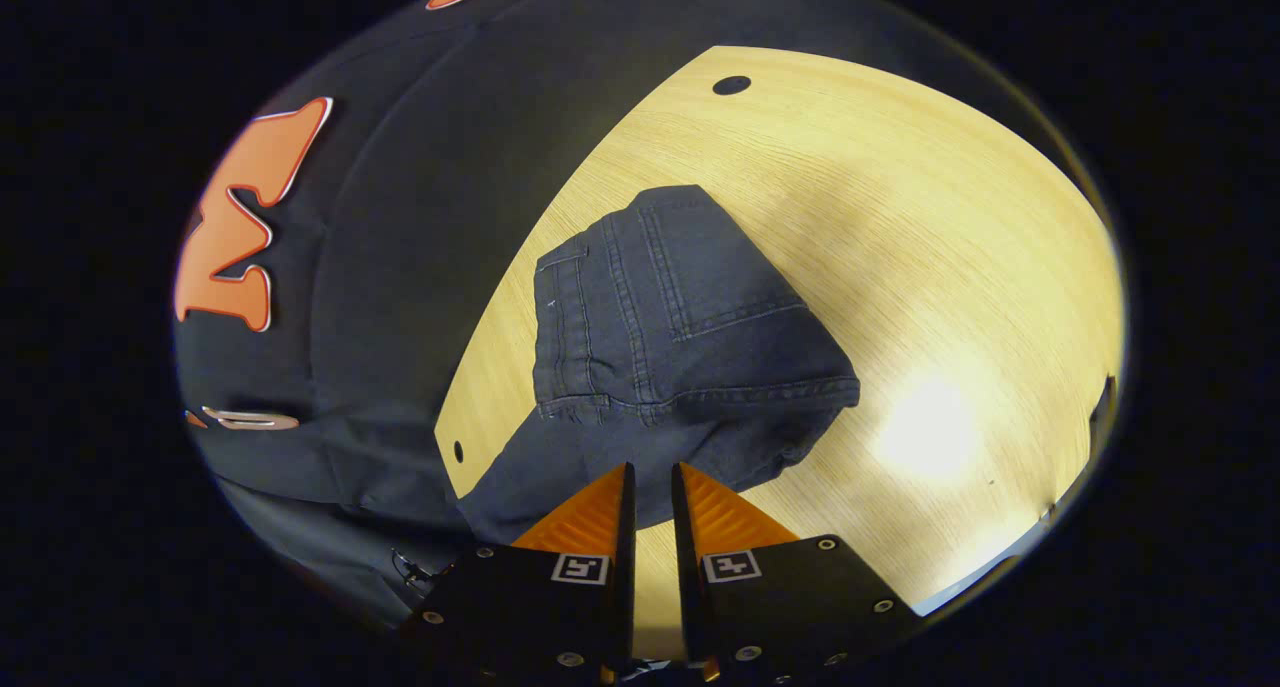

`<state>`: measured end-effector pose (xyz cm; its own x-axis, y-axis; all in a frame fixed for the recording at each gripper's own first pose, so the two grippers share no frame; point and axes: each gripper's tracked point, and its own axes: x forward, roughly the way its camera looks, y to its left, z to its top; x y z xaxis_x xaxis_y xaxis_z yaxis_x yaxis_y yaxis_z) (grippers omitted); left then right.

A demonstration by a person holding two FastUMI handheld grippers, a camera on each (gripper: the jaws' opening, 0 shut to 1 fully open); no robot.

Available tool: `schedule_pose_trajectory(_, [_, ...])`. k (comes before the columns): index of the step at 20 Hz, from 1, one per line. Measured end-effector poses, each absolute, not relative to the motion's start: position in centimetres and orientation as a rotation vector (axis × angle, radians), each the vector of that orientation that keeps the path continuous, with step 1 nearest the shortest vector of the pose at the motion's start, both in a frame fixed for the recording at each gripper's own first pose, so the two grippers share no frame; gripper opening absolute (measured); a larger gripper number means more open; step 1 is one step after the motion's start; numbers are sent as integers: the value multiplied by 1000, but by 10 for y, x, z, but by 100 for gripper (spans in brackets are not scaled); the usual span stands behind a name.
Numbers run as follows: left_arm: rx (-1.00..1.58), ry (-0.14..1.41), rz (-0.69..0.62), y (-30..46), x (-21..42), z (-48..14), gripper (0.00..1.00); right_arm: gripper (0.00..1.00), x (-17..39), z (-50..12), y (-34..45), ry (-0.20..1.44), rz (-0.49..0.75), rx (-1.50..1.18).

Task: Grasp the waist and the cuffs of the jeans and fold them to make the two legs overlap; first hold the waist and fold one-third of the jeans toward the cuffs, then hold the cuffs and fold the remaining one-third in the same direction to finish folding.

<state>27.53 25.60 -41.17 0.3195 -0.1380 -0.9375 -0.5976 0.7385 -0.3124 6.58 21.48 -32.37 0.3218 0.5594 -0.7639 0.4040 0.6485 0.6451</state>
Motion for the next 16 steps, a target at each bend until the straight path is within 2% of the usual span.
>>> schedule_pose_trajectory(4, [-777,1250,411,276,274,-421,97,21,58,-316,221,1284,147,902])
schedule_pose_trajectory(8, [-738,1266,376,265,283,-421,95,21,64,-304,228,1225,182,909])
schedule_pose_trajectory(12, [-730,1227,392,266,287,-422,95,21,60,-313,220,1263,99,931])
schedule_pose_trajectory(14, [-744,1203,397,264,294,-426,96,20,49,-309,220,1281,124,936])
schedule_pose_trajectory(15, [-749,1196,397,263,294,-428,94,21,40,-325,209,1285,28,893])
schedule_pose_trajectory(16, [-750,1205,411,268,292,-430,94,0,48,-336,192,1291,-16,880])
